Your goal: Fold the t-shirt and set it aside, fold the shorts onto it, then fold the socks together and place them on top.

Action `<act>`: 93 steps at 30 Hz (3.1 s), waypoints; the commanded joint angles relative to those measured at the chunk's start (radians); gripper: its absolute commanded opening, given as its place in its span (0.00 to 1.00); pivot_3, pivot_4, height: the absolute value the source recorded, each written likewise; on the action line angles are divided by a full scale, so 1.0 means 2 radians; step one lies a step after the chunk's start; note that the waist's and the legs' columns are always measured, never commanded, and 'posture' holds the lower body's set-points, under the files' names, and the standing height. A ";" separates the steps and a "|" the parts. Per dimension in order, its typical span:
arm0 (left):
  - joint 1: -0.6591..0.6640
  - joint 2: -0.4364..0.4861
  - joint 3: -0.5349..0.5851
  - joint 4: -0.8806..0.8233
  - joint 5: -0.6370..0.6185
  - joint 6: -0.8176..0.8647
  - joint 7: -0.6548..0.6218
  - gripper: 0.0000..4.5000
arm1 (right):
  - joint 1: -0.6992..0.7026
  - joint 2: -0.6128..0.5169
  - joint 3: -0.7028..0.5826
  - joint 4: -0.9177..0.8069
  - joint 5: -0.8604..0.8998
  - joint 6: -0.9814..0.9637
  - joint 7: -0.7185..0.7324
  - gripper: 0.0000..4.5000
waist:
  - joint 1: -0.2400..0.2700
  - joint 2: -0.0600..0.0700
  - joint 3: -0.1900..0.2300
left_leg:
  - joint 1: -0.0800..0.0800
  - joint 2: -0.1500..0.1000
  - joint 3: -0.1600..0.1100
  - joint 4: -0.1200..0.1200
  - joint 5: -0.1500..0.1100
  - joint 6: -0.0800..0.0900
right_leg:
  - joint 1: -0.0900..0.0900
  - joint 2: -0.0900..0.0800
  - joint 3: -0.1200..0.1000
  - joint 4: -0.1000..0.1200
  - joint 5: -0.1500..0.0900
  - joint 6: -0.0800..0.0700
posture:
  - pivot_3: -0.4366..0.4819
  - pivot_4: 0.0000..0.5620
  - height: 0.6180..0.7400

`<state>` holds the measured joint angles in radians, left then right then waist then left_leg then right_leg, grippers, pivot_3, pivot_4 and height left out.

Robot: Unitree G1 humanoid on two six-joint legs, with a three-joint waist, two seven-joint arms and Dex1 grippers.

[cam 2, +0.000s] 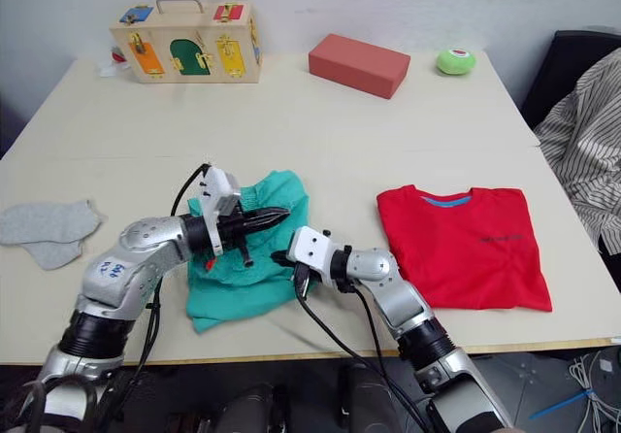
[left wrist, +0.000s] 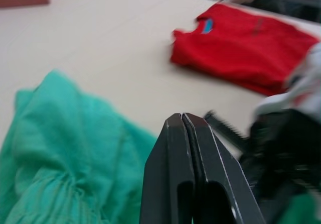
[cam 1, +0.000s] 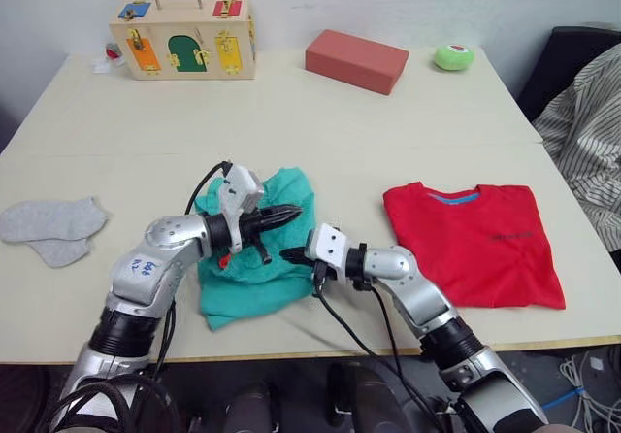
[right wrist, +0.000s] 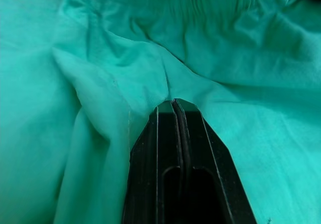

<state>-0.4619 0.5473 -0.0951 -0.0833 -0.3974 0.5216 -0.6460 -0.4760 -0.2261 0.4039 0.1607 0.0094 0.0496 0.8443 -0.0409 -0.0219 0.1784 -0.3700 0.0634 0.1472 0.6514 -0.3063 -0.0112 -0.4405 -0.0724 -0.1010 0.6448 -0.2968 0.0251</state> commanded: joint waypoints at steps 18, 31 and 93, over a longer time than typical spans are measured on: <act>0.081 -0.037 0.113 0.130 0.044 -0.103 0.057 0.00 | 0.062 -0.027 -0.047 -0.085 0.104 0.002 0.066 0.01 | 0.006 0.000 0.000 | 0.001 -0.001 0.000 0.001 0.000 0.001 | 0.001 -0.001 0.000 0.001 0.000 0.000 | 0.48 0.27 1.00; 0.114 0.025 0.188 0.015 -0.096 -0.123 -0.125 0.00 | -0.045 0.013 -0.096 -0.018 0.137 0.044 0.028 0.01 | 0.005 -0.001 0.001 | 0.000 0.000 0.000 0.001 0.000 0.000 | -0.001 -0.001 -0.001 0.003 0.000 -0.001 | 0.48 0.27 1.00; 0.247 -0.003 0.179 0.036 -0.073 -0.294 -0.201 0.00 | -0.248 0.029 -0.215 0.056 0.308 0.692 -0.001 0.01 | -0.016 -0.001 0.001 | -0.002 -0.001 -0.001 -0.001 0.000 0.001 | -0.002 -0.003 -0.001 0.003 -0.001 -0.002 | 0.48 0.27 1.00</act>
<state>0.0180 0.5460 0.2327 0.0425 -0.5007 -0.0735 -1.0669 -0.9880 -0.1294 -0.0124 0.4220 0.5647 1.3852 0.8257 -0.0737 -0.0233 0.1805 -0.3742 0.0624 0.1448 0.6496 -0.3069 -0.0089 -0.4441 -0.0784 -0.1039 0.6512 -0.2984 0.0208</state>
